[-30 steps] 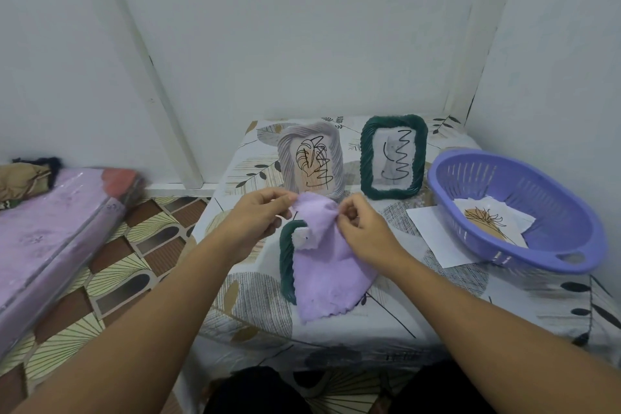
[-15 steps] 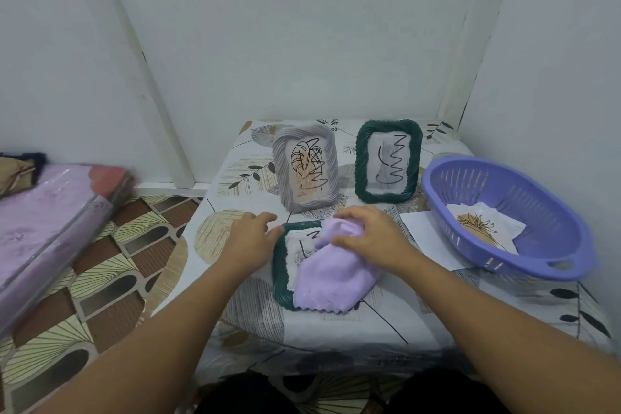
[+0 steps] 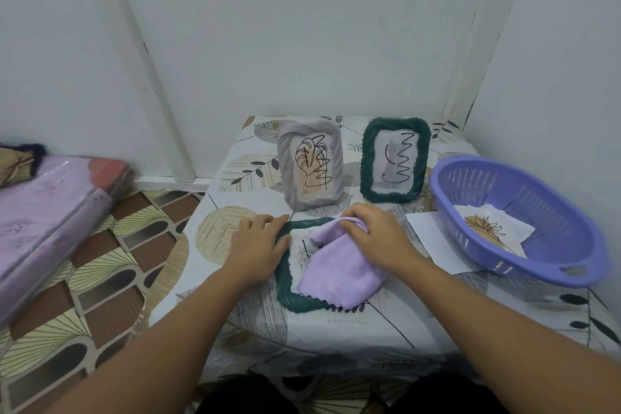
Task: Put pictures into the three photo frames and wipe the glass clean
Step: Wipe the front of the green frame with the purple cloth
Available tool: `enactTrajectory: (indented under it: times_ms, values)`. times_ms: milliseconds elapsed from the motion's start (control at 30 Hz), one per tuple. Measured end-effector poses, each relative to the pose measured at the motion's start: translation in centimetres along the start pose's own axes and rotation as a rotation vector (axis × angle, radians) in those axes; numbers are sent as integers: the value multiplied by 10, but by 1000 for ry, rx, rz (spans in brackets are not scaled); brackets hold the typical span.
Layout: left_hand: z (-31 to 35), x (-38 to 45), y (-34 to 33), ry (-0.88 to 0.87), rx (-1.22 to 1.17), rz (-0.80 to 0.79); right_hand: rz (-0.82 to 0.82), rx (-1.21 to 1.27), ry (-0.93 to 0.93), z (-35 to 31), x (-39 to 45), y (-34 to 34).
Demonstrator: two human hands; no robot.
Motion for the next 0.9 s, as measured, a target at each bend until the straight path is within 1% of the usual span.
enactTrajectory:
  times_ms: [100, 233, 333, 433, 567, 667, 767, 900]
  values:
    - [-3, -3, -3, -83, -24, -3, -1, 37, -3, -3, 0, -3]
    - [-7, -8, 1, -101, -22, 21, 40, -15, 3, -1, 6, -2]
    - [-8, -15, 4, -106, 11, -5, 49, -27, 26, -3, 12, 1]
    - [-12, -22, 1, -105, 5, -16, -13, -9, 58, -11, 18, -3]
    - [-14, -32, -4, -93, -56, 58, -159, -1, 62, -18, 24, -23]
    - [-14, -34, -4, -88, -69, 114, -174, 10, 54, -22, 27, -35]
    - [-15, -34, -6, -98, -64, 128, -171, -22, 51, -24, 26, -44]
    - [-16, -34, -6, -126, -69, 166, -146, -107, 132, -25, 21, -51]
Point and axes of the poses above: each hand's wrist, its own x-axis towards the middle knuckle, its own y-axis out of the back of the hand, z = x × y, the point moved 4 cm from there along x, towards the middle knuckle, and after that the axes turned 6 degrees about y, right-handed, at the moved point
